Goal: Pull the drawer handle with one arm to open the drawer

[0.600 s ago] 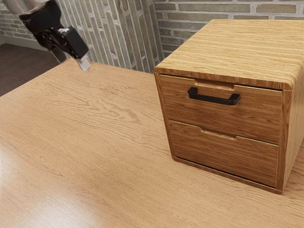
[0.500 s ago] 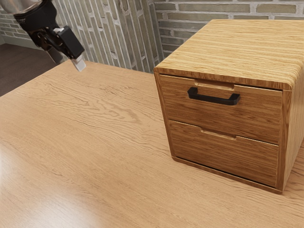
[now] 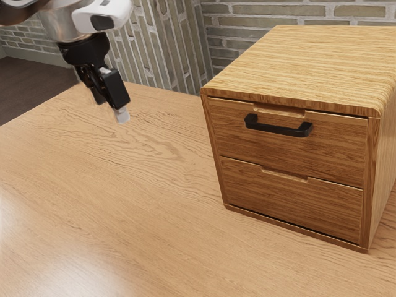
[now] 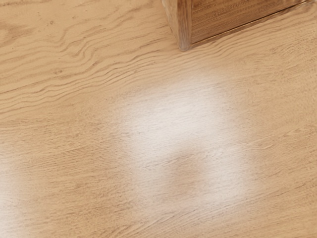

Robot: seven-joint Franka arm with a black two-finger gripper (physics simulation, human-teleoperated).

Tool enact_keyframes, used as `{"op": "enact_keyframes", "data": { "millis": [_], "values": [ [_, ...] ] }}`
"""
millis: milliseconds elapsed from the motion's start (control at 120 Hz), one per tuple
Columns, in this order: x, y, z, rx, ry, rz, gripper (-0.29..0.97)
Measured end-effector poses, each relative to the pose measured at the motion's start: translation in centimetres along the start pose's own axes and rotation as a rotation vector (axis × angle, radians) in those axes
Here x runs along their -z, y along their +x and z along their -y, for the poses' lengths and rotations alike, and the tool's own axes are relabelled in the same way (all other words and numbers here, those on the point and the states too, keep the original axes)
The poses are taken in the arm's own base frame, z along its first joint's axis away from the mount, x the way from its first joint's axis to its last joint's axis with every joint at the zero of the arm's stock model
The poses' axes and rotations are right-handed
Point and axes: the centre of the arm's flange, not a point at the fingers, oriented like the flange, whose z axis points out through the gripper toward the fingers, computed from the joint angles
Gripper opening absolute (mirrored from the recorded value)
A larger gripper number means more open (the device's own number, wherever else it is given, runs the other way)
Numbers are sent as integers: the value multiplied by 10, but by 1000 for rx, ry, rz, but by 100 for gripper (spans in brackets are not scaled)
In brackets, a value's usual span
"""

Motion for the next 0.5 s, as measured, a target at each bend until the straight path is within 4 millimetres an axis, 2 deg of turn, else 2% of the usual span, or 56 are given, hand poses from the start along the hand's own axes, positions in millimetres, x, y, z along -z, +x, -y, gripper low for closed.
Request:
{"op": "enact_keyframes", "data": {
  "millis": [108,225,317,392,500],
  "values": [
    [-22,17,-19,-251,-62,-78,68],
    [-24,30,-31,-468,-46,-146,68],
    [-18,37,-40,-639,40,-154,68],
    [-16,49,-73,-812,113,-134,68],
    [-32,80,-129,-1051,149,-108,68]
  ]
}}
